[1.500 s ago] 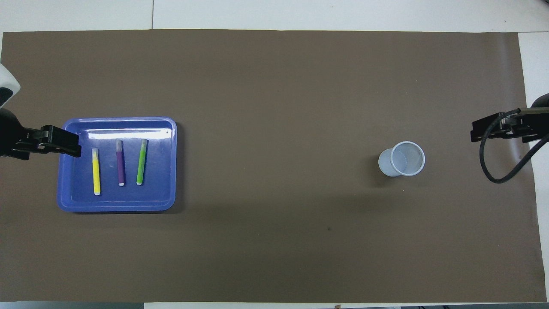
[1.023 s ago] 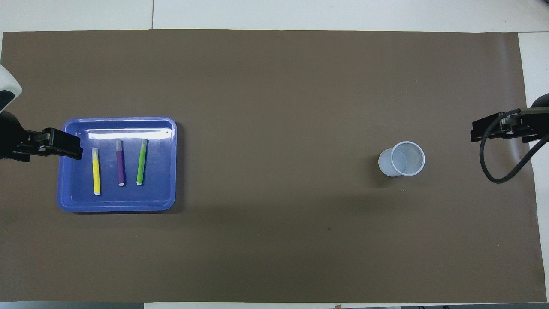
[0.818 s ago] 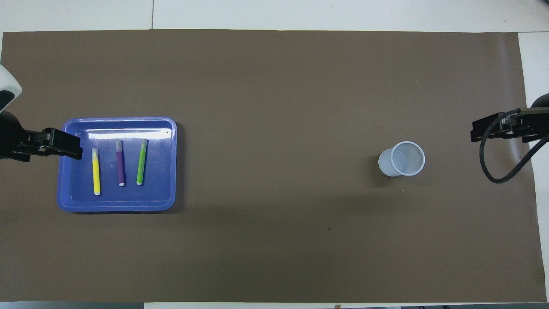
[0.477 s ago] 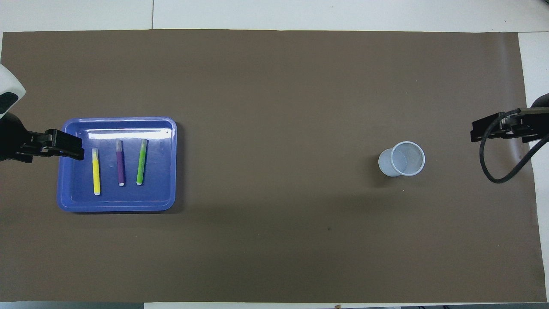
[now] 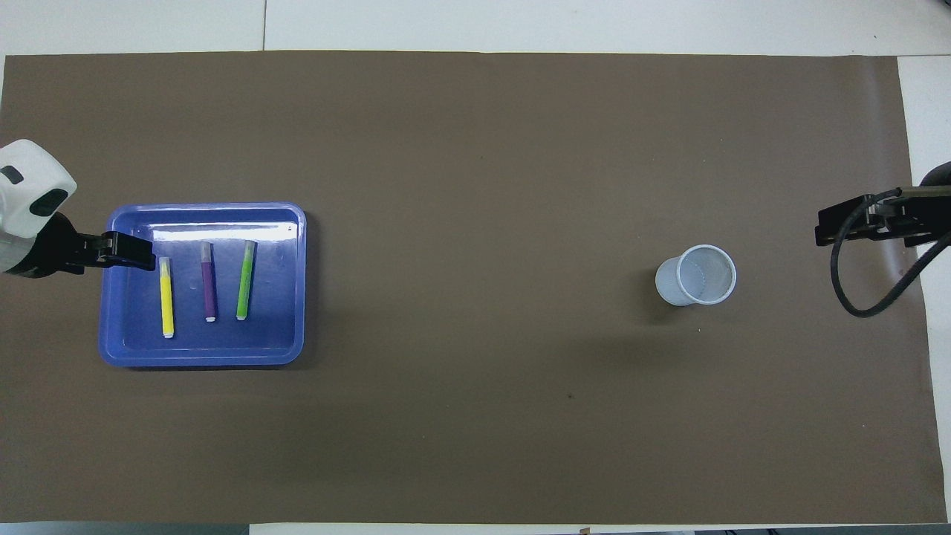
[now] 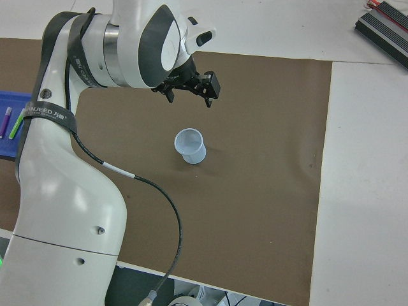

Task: Transfer and insert pens with both arms
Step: 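Reach the left gripper down to the yellow pen in the tray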

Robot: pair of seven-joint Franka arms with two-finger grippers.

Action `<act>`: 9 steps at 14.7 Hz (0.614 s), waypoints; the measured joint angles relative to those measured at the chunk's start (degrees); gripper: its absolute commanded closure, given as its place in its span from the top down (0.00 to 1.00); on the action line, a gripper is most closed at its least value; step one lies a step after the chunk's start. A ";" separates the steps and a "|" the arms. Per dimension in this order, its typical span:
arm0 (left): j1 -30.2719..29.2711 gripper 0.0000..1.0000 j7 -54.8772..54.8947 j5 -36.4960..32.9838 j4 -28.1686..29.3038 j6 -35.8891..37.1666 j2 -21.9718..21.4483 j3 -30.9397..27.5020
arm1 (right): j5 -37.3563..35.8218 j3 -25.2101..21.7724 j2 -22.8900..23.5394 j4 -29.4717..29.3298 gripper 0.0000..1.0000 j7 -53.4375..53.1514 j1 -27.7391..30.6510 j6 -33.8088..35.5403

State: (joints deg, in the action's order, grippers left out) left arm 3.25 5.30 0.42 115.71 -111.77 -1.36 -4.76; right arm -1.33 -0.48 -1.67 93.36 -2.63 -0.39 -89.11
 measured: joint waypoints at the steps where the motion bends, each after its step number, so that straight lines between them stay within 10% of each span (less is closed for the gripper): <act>1: -0.02 1.00 2.32 0.00 2.45 -4.39 1.67 -1.07 | 0.00 0.00 0.00 0.00 1.00 0.00 0.00 0.00; 9: -0.12 0.95 10.75 0.00 5.37 -16.17 11.91 -3.05 | 0.00 0.00 0.00 0.00 1.00 0.00 0.00 0.00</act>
State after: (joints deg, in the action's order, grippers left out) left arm 3.13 16.05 0.42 121.08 -127.94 10.54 -7.81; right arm -1.33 -0.48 -1.67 93.36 -2.63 -0.39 -89.11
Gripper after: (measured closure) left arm 0.013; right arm 0.000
